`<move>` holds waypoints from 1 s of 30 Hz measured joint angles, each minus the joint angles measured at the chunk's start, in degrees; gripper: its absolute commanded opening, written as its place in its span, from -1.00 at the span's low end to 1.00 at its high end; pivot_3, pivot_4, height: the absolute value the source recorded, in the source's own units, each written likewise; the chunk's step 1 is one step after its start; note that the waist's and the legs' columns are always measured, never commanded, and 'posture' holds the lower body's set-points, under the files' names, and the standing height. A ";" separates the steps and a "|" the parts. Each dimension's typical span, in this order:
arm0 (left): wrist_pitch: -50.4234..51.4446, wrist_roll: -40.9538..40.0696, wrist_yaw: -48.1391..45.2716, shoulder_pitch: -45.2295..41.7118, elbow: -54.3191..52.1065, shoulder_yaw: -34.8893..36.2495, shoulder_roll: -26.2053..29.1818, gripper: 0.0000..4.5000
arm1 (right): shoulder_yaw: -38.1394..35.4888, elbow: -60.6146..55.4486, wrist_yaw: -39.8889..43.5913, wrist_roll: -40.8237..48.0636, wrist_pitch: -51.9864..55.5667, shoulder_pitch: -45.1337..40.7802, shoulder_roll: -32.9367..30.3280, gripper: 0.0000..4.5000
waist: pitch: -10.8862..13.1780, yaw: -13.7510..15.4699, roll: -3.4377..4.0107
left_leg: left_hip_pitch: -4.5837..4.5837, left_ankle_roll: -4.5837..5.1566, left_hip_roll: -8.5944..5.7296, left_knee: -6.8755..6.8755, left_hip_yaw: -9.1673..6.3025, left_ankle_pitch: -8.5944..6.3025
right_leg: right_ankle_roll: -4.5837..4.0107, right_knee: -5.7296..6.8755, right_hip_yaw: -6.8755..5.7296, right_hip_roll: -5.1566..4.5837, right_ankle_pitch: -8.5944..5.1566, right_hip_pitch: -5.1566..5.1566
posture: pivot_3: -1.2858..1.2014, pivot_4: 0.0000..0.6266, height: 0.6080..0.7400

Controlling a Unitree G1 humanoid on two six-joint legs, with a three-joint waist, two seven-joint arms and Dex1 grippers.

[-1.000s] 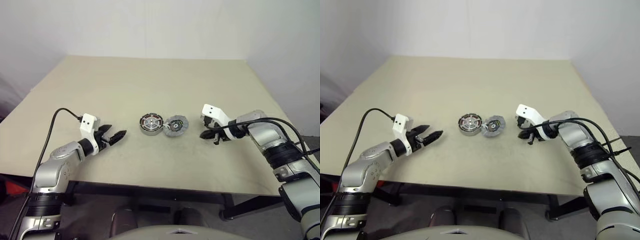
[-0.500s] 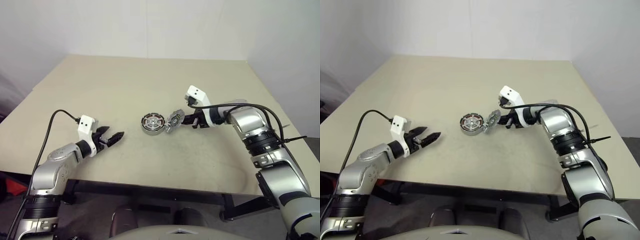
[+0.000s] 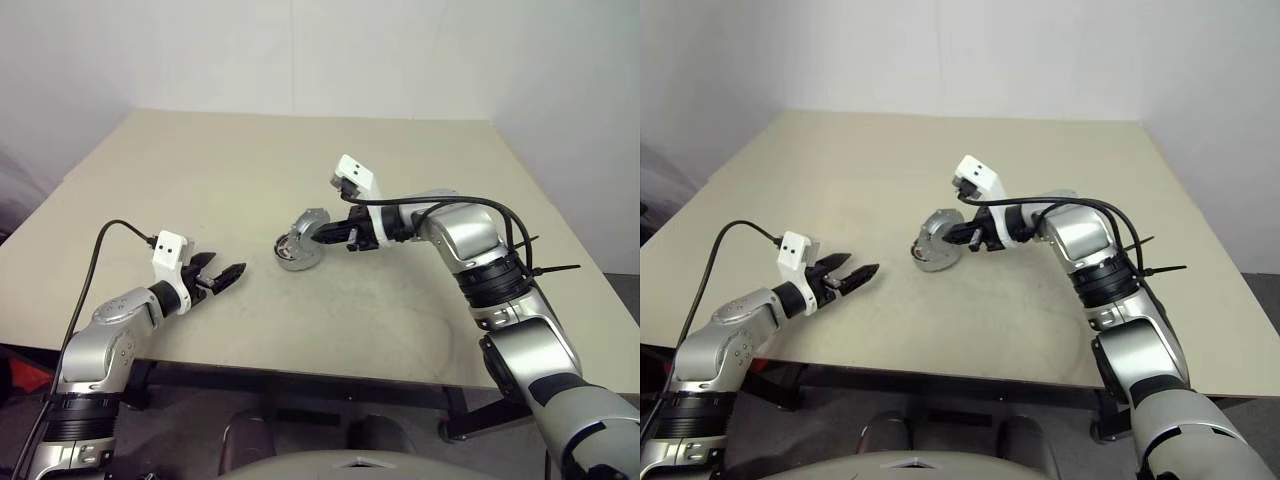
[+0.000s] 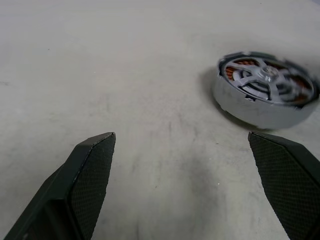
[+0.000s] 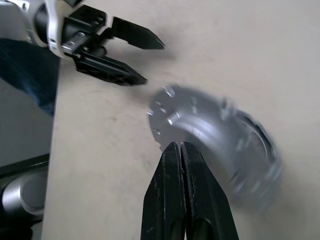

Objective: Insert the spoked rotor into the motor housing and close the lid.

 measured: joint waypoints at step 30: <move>0.33 -0.20 0.70 1.53 -2.25 0.11 0.06 1.00 | -0.21 18.31 -14.50 -2.62 -8.90 1.41 13.65 -0.99 | -0.01 -0.30 0.00 | 0.03 -0.19 0.02 -0.04 -0.01 0.10 | 0.01 0.00 0.01 0.02 0.00 -0.01 | 0.03 -1.00 1.00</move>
